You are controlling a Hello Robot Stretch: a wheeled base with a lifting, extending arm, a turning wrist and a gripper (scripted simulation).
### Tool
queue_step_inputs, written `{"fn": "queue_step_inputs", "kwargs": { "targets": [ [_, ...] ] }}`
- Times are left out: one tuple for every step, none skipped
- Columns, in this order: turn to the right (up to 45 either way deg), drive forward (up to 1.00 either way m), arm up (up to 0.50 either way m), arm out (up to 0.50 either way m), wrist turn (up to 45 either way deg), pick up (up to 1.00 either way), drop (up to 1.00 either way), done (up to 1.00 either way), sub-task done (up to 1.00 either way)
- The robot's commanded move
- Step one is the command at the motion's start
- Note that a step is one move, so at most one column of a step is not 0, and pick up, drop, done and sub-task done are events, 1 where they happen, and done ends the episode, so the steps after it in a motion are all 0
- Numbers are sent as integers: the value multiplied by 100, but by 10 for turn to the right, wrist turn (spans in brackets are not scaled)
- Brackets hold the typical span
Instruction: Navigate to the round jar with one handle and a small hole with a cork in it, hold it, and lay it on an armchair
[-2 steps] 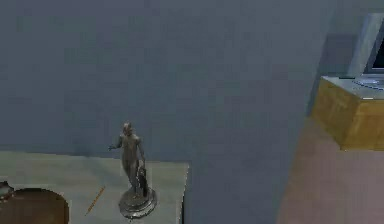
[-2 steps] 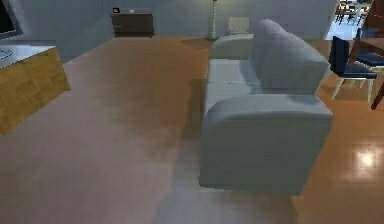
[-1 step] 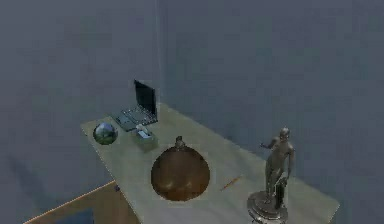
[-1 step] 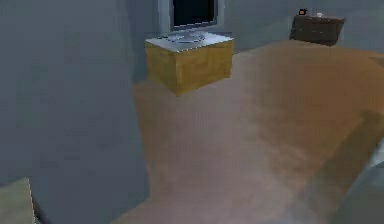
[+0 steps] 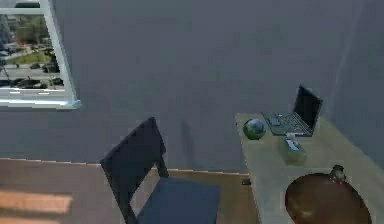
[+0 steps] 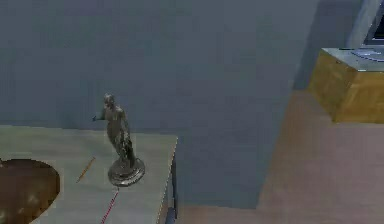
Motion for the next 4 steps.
{"fn": "queue_step_inputs", "kwargs": {
  "targets": [
    [-450, 0, 0, 0, 0, 0, 0, 0, 0],
    [0, 0, 50, 0, 0, 0, 0, 0, 0],
    [0, 0, 32, 0, 0, 0, 0, 0, 0],
    [0, 0, 0, 38, 0, 0, 0, 0, 0]
  ]
}}
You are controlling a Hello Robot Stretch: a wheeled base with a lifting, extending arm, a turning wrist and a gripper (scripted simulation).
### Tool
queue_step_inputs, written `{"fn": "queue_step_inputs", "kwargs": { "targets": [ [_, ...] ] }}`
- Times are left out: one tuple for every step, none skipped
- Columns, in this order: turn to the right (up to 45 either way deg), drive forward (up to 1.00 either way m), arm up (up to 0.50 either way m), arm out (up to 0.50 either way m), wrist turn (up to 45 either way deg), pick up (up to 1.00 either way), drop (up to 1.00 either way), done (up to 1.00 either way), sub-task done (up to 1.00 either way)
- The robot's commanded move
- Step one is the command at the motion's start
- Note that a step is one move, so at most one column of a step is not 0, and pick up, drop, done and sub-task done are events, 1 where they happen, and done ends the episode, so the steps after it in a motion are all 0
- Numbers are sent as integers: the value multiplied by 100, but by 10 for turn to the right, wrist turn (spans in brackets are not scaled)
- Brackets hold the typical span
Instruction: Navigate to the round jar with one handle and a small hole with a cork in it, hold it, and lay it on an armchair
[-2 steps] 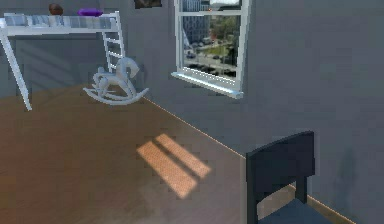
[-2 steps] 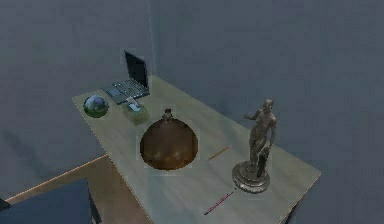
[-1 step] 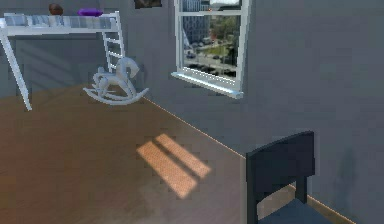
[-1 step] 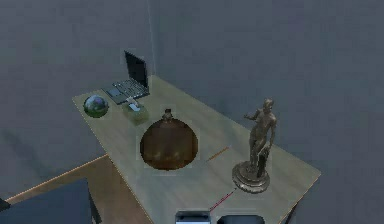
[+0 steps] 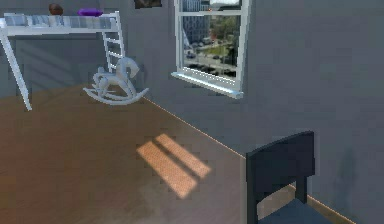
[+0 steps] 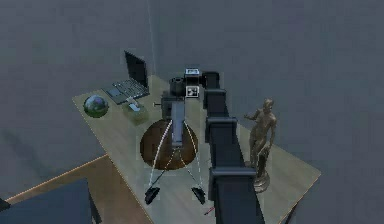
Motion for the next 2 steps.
{"fn": "queue_step_inputs", "kwargs": {
  "targets": [
    [0, 0, 0, 0, 450, 0, 0, 0, 0],
    [0, 0, 0, 0, 450, 0, 0, 0, 0]
  ]
}}
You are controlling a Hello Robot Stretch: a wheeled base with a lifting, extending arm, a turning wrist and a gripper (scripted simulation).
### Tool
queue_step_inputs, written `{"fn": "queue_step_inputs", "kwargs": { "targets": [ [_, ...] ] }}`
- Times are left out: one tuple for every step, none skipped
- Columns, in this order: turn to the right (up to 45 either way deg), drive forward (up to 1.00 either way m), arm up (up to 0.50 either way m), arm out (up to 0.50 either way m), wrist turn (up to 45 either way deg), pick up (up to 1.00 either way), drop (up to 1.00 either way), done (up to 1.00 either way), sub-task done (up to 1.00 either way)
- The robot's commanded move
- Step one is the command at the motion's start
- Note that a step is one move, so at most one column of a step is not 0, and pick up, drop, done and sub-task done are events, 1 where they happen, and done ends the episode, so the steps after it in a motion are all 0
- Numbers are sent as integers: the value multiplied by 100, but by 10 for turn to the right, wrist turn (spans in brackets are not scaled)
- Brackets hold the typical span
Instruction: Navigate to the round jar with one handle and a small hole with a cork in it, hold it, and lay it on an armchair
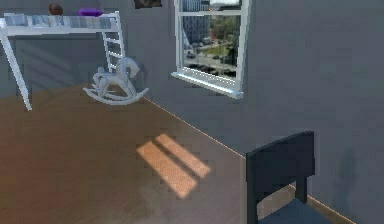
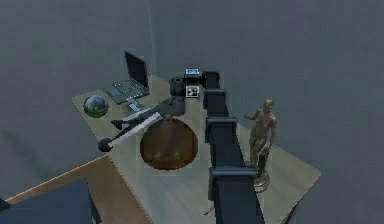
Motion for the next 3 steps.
{"fn": "queue_step_inputs", "kwargs": {
  "targets": [
    [0, 0, 0, 0, 450, 0, 0, 0, 0],
    [0, 0, 0, 0, 180, 0, 0, 0, 0],
    [0, 0, -30, 0, 0, 0, 0, 0, 0]
  ]
}}
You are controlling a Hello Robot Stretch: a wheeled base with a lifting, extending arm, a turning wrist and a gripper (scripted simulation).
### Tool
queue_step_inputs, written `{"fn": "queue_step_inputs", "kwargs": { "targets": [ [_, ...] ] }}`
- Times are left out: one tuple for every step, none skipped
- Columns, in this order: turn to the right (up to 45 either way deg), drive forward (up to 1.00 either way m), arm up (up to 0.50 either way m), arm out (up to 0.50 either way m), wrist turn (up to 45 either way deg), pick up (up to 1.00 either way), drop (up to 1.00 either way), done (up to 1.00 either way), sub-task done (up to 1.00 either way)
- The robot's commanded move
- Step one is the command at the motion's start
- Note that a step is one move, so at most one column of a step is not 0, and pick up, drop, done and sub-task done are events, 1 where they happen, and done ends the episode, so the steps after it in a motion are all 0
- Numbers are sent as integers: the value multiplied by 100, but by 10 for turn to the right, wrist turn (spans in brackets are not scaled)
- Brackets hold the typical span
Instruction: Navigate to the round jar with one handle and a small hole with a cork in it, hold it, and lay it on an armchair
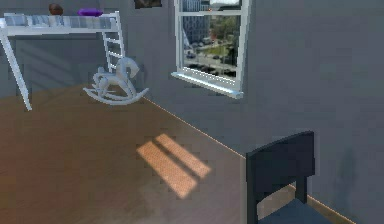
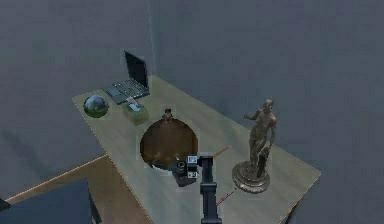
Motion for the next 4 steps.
{"fn": "queue_step_inputs", "kwargs": {
  "targets": [
    [0, 0, 0, 0, 0, 100, 0, 0, 0],
    [0, 0, 10, 0, 0, 0, 0, 0, 0],
    [0, 0, 26, 0, 0, 0, 0, 0, 0],
    [0, 0, 0, 0, -450, 0, 0, 0, 0]
  ]
}}
